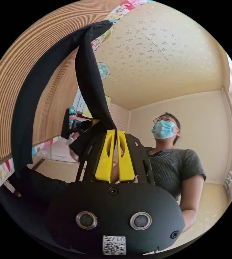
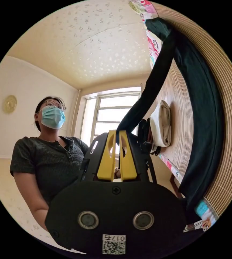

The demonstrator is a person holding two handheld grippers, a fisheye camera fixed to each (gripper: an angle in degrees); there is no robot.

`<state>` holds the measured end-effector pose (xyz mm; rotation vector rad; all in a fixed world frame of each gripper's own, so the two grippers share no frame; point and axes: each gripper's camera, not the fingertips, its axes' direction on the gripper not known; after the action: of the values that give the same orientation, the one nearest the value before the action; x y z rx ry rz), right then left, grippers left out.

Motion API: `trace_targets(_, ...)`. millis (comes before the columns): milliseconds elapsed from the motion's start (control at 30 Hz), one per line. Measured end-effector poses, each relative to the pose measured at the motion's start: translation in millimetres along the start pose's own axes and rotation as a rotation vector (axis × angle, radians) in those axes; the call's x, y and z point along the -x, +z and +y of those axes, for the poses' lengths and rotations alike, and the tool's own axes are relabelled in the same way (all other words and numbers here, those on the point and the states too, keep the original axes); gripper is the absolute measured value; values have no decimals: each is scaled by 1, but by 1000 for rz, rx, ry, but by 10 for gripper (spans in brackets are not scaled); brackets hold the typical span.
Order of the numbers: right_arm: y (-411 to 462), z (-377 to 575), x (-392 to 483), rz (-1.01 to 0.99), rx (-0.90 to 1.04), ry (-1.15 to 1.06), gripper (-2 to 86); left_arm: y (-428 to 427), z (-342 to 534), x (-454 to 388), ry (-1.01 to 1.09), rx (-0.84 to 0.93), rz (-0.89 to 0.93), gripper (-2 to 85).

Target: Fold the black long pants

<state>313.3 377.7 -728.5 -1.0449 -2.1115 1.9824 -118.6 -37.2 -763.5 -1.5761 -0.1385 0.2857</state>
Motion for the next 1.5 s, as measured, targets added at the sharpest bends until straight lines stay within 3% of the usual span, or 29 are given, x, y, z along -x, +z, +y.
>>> trace_targets(133, 32, 5, 41, 582, 251, -84, 24, 3, 11, 17, -68, 98, -427, -7)
trace_targets(167, 40, 13, 17, 773, 346, -10, 24, 4, 13, 26, -93, 107, -481, -6)
trace_targets(233, 45, 29, -36, 952, 421, 134, 25, 14, 17, 64, -202, 167, -627, -4)
trace_targets(400, 22, 44, -112, 888, 286, 437, 45, 29, 16, 81, -246, 169, -779, 33)
trace_targets(500, 20, 43, -103, 833, 239, 379, 82, 21, 2, 64, -194, 75, -797, 105)
trace_targets(633, 0, 23, -102, 803, 198, 319, 114, 29, -55, 57, -82, 57, -782, 116)
trace_targets(833, -8, -56, -109, 819, 114, 175, 115, 92, -167, 50, 137, 127, -886, 113)
trace_targets(1000, 17, -139, -116, 931, 28, 49, 114, 113, -209, 87, 47, 177, -972, 49)
trace_targets(1067, 29, -173, -121, 963, -40, 20, 115, 103, -205, 91, 46, 141, -899, 6)
trace_targets(1200, 41, -208, -119, 961, -155, -38, 111, 40, -174, 100, 11, -75, -503, -8)
trace_targets(1267, 45, -224, -119, 967, -185, -63, 102, 23, -160, 100, -16, -146, -499, -9)
trace_targets(1400, 68, -245, -136, 1055, -92, -104, 80, 30, -157, 89, -15, -89, -670, -4)
trace_targets(1500, 104, -263, -190, 1303, 210, -13, 57, 44, -156, 89, -15, -7, -690, 33)
